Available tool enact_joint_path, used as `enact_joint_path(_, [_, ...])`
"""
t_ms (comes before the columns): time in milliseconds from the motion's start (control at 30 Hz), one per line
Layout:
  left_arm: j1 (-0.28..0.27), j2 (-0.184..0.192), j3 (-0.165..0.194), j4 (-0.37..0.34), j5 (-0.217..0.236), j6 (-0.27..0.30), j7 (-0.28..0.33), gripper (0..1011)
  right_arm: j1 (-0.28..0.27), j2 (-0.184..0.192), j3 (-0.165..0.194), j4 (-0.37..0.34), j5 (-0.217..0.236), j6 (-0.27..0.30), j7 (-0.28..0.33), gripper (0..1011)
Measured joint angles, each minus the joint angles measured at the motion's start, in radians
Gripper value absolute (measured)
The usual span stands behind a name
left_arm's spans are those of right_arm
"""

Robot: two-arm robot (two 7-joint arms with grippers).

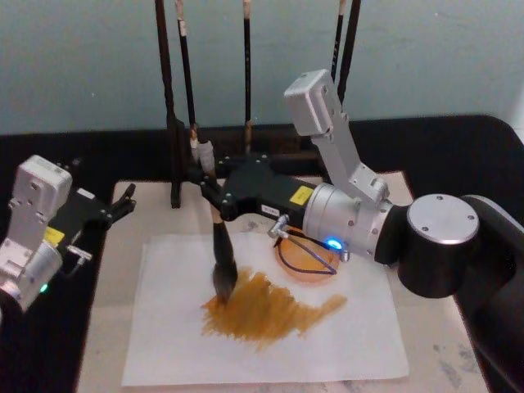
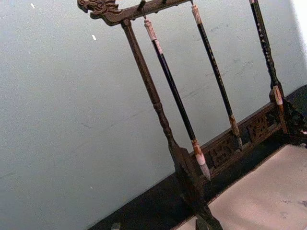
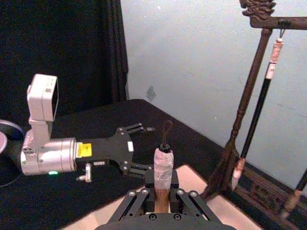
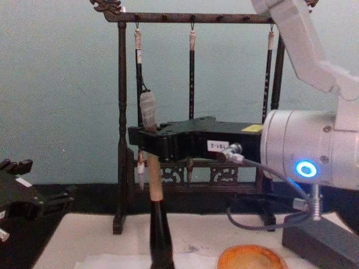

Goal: Pick up the brush from the inkstone, write on the paper, then place the brush back to its original position.

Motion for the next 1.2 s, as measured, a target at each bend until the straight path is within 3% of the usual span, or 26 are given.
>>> enact_joint_path(800, [0.0,0.0,0.0,0.0,0.0,0.0,0.0,1010,-0.034,0.039,0.073,-0.065,-0.081,0.071,-0.046,155])
enact_joint_path(1033, [0.0,0.0,0.0,0.0,0.0,0.0,0.0,1009,-0.033,0.02,0.092,-0.078,-0.075,0.066,-0.03,154])
enact_joint_path(1200, [0.0,0.0,0.0,0.0,0.0,0.0,0.0,1010,-0.011,-0.01,0.074,-0.058,-0.065,0.033,0.003,154])
